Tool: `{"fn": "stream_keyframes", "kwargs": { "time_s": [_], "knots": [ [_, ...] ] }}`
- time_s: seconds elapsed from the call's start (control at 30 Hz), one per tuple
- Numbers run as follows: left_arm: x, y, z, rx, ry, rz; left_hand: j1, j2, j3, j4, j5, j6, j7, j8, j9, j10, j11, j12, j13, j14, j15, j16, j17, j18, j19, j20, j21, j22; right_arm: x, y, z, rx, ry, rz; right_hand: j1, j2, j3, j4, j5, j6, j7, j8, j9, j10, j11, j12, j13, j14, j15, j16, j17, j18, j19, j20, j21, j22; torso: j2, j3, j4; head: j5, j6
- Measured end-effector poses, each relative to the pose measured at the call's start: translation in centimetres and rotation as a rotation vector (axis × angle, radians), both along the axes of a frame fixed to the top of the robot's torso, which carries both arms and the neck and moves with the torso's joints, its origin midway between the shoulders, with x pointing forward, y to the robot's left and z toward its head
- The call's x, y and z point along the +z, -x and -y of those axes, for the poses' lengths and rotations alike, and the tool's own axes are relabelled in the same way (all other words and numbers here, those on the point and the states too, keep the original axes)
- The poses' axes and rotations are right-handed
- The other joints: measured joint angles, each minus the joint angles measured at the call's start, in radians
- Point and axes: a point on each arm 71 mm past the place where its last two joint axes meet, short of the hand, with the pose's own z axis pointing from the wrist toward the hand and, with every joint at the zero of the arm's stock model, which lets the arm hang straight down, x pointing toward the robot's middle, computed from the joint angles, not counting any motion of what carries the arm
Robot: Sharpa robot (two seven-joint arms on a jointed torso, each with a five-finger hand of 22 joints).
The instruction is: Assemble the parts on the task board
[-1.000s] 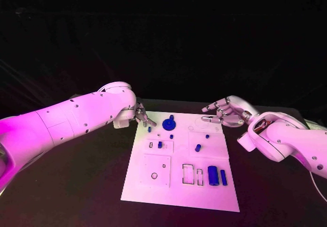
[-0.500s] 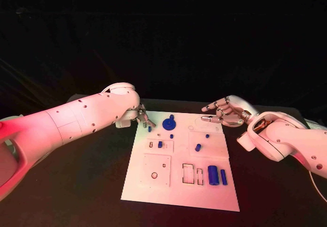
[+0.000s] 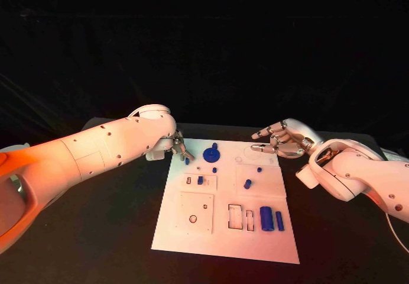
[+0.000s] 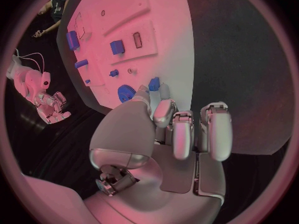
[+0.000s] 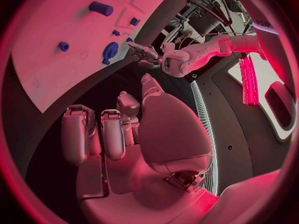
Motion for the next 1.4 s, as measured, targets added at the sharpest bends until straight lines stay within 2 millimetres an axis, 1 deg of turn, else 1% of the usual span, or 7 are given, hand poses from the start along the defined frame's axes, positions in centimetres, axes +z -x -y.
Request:
{"fn": "stream_keyframes", "kwargs": {
  "time_s": [0.3, 0.5, 0.83, 0.9, 1.07, 1.17, 1.4],
  "knots": [
    [0.0, 0.0, 0.1, -0.003, 0.010, 0.002, 0.127, 0.031, 0.085, -0.056, -0.001, -0.001, -0.008, -0.001, -0.001, -0.001, 0.001, 0.000, -0.001, 0.004, -0.004, 0.000, 0.000, 0.000, 0.000, 0.000, 0.000, 0.000, 0.0, 0.0, 0.0, 0.001, 0.000, -0.001, 0.000, 0.000, 0.000, 0.000, 0.000, 0.000, 0.000, 0.000, 0.000, 0.000, 0.000, 0.000, 0.000, 0.000, 0.000, 0.000, 0.001, 0.000, 0.000, 0.000, 0.000, 0.000, 0.000, 0.0000, 0.0003, 0.000, -0.003],
    [0.0, 0.0, 0.3, -0.010, 0.022, -0.004, 0.196, 0.027, 0.187, -0.111, -0.005, -0.017, -0.002, -0.020, -0.009, 0.000, 0.000, -0.010, -0.014, 0.004, -0.004, 0.000, 0.001, 0.000, 0.000, 0.000, 0.000, 0.000, 0.0, 0.0, 0.0, 0.002, 0.000, -0.002, 0.000, 0.000, 0.000, 0.000, 0.000, 0.000, 0.000, 0.000, 0.000, 0.000, 0.000, 0.000, 0.000, 0.000, 0.000, 0.000, 0.001, 0.000, 0.000, 0.000, 0.000, 0.000, 0.000, 0.0000, 0.0000, 0.000, -0.006],
    [-0.1, 0.1, 0.2, -0.016, 0.035, -0.016, 0.213, 0.010, 0.257, -0.067, -0.012, -0.020, 0.002, -0.012, -0.008, 0.000, 0.000, -0.016, -0.012, 0.004, -0.004, 0.000, 0.001, 0.000, 0.000, 0.000, 0.000, 0.000, 0.0, 0.0, 0.0, 0.004, 0.001, -0.003, 0.000, 0.000, 0.000, 0.000, 0.000, 0.000, 0.000, 0.000, 0.000, 0.000, 0.000, 0.000, 0.000, 0.000, 0.000, 0.000, 0.001, 0.000, 0.000, 0.000, 0.000, 0.000, 0.000, 0.0006, 0.0005, -0.002, -0.008],
    [-0.2, 0.2, 0.2, -0.019, 0.040, -0.015, 0.218, 0.004, 0.266, -0.058, -0.012, -0.020, 0.002, -0.012, -0.008, 0.004, 0.003, -0.018, -0.008, 0.004, -0.004, 0.000, 0.001, 0.000, 0.000, 0.000, 0.000, 0.000, 0.0, 0.0, 0.0, 0.004, 0.001, -0.003, 0.000, 0.000, 0.000, 0.000, 0.000, 0.000, 0.000, 0.000, 0.000, 0.000, 0.000, 0.000, 0.000, 0.000, 0.000, 0.000, 0.001, 0.000, 0.000, 0.000, 0.000, 0.000, 0.000, 0.0006, 0.0006, -0.002, -0.008],
    [0.0, 0.8, 0.3, -0.035, 0.062, -0.003, 0.203, -0.047, 0.311, -0.047, -0.012, -0.020, 0.002, -0.010, -0.005, 0.009, -0.002, -0.018, -0.012, 0.004, -0.003, 0.000, 0.001, 0.000, 0.000, 0.000, 0.000, 0.000, 0.0, 0.0, -0.1, 0.004, 0.001, -0.004, 0.000, 0.000, 0.000, 0.000, 0.000, 0.000, 0.000, 0.000, 0.000, 0.000, 0.000, 0.000, 0.000, 0.000, 0.000, 0.000, 0.001, 0.000, 0.000, 0.000, 0.000, 0.000, -0.001, 0.0006, 0.0005, 0.000, -0.008],
    [0.2, 1.5, 0.4, -0.050, 0.084, 0.011, 0.195, -0.079, 0.353, -0.059, -0.013, -0.020, 0.002, -0.010, 0.034, 0.013, 0.001, -0.014, -0.004, 0.004, -0.003, 0.000, 0.001, 0.000, 0.000, 0.000, 0.000, 0.000, 0.0, 0.0, 0.0, 0.003, 0.001, -0.004, 0.000, 0.000, 0.000, 0.000, 0.000, 0.000, 0.000, 0.000, 0.000, 0.000, 0.000, 0.000, 0.000, 0.000, 0.000, 0.000, 0.000, 0.000, 0.000, 0.000, -0.003, 0.000, -0.001, 0.0006, 0.0006, 0.000, -0.008],
    [0.8, 3.1, 0.6, -0.079, 0.136, 0.048, 0.183, -0.112, 0.397, -0.057, -0.015, -0.016, 0.005, -0.010, 0.041, 0.022, 0.000, -0.014, -0.004, 0.004, -0.003, 0.000, 0.000, 0.000, 0.000, 0.000, 0.005, 0.000, -0.1, -0.1, 0.2, -0.001, 0.002, -0.004, 0.000, 0.000, 0.000, 0.000, 0.000, 0.000, 0.000, 0.000, 0.000, 0.000, 0.000, 0.000, 0.000, 0.000, 0.000, 0.000, 0.000, 0.000, 0.000, 0.000, -0.004, 0.000, -0.002, 0.0005, 0.0022, 0.000, -0.008]
  ]
}}
